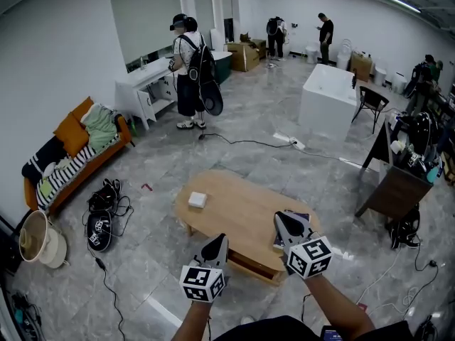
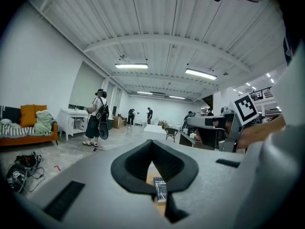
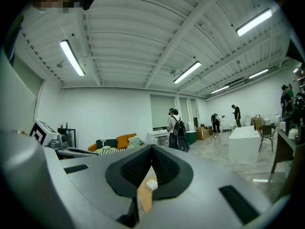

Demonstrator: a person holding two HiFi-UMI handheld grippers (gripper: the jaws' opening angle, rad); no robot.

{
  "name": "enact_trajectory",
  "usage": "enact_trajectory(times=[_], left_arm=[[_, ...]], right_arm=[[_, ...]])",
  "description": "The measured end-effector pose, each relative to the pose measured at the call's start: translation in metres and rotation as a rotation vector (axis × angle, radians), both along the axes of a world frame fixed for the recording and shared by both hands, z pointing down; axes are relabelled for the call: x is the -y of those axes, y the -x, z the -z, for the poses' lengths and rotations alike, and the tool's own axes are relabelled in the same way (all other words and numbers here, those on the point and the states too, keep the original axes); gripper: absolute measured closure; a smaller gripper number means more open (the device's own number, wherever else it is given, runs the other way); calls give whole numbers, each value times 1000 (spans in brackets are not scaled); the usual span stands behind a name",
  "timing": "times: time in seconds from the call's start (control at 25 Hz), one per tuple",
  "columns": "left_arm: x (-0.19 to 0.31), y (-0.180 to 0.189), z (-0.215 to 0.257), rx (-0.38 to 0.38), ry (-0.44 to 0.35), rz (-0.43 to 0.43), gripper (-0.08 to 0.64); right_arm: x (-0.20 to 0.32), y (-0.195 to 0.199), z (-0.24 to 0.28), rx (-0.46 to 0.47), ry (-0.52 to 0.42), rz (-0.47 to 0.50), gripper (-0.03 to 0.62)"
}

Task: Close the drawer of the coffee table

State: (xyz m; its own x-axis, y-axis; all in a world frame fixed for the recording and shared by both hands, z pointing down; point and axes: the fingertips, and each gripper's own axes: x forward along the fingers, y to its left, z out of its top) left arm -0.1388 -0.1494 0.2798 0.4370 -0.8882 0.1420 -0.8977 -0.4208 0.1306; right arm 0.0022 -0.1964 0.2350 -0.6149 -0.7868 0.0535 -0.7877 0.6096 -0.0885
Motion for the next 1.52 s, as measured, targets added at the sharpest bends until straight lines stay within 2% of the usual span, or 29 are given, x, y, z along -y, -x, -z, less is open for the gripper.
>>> enact_trajectory(times=[0.4, 0.72, 1.04, 1.2, 1.52], left_arm=[[9, -3, -2, 4, 10, 25, 558], [25, -17, -1, 29, 12, 71, 558], [32, -26, -10, 0, 32, 105, 558], [34, -32, -14, 19, 34, 104, 558], [32, -21, -29, 30, 53, 145, 557]], right_arm=[[10, 7, -2, -3, 9, 53, 580], [29, -13, 1, -12, 18, 68, 580], [41, -24, -6, -36, 34, 87, 580], [47, -27, -10, -46, 36, 100, 580], [50, -16, -36, -68, 69, 147, 580]])
